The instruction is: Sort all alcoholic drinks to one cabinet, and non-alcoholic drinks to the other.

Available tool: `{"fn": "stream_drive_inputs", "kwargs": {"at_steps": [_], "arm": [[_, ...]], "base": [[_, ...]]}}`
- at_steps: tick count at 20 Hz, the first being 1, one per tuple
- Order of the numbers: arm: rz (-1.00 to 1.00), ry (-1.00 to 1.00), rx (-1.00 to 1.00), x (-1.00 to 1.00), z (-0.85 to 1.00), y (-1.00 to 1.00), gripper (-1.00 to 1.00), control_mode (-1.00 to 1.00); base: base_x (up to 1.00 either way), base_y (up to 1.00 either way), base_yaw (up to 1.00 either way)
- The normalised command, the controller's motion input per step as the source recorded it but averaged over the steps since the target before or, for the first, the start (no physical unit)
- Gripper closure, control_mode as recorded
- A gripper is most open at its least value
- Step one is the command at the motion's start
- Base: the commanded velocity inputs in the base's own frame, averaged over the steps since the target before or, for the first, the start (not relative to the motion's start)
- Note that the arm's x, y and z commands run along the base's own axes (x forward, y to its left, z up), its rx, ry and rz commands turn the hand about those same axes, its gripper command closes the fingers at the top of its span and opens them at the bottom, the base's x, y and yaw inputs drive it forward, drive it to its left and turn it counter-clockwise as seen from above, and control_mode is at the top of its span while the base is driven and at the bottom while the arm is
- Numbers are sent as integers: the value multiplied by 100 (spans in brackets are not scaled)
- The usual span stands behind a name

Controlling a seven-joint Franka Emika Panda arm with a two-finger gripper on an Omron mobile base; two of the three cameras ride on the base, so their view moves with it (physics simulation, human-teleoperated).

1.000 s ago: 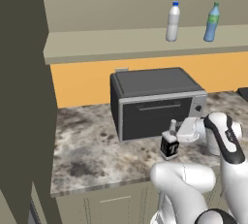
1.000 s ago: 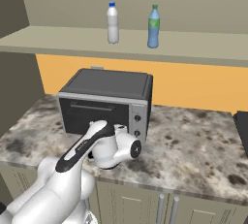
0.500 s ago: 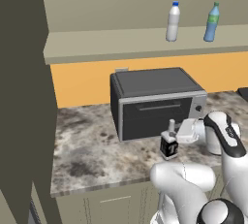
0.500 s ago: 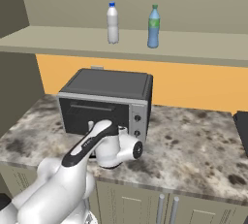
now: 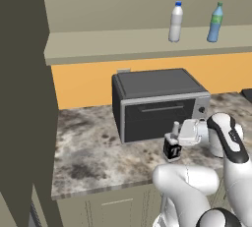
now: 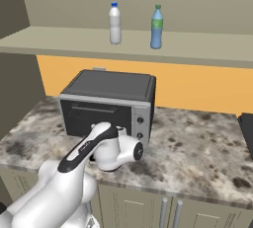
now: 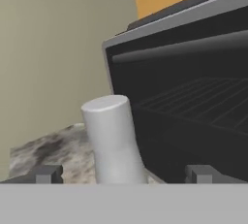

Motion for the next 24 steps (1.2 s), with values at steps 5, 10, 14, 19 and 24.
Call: {"fn": "stream_drive_inputs", "kwargs": {"at_steps": [5,10,14,19,24], "arm": [[-4,-5,0,-11,0,33,100,-100],[-8,-2,0,0,0,36,100,-100],[-13,0,0,0,7,9,100,-100],[-16,-1,0,-12,46,0,100,-100],[-21,-5,0,-56,100,0,100,-100]], "base": [[0,0,0],[0,0,0],[0,0,0],[0,0,0],[0,0,0]]}}
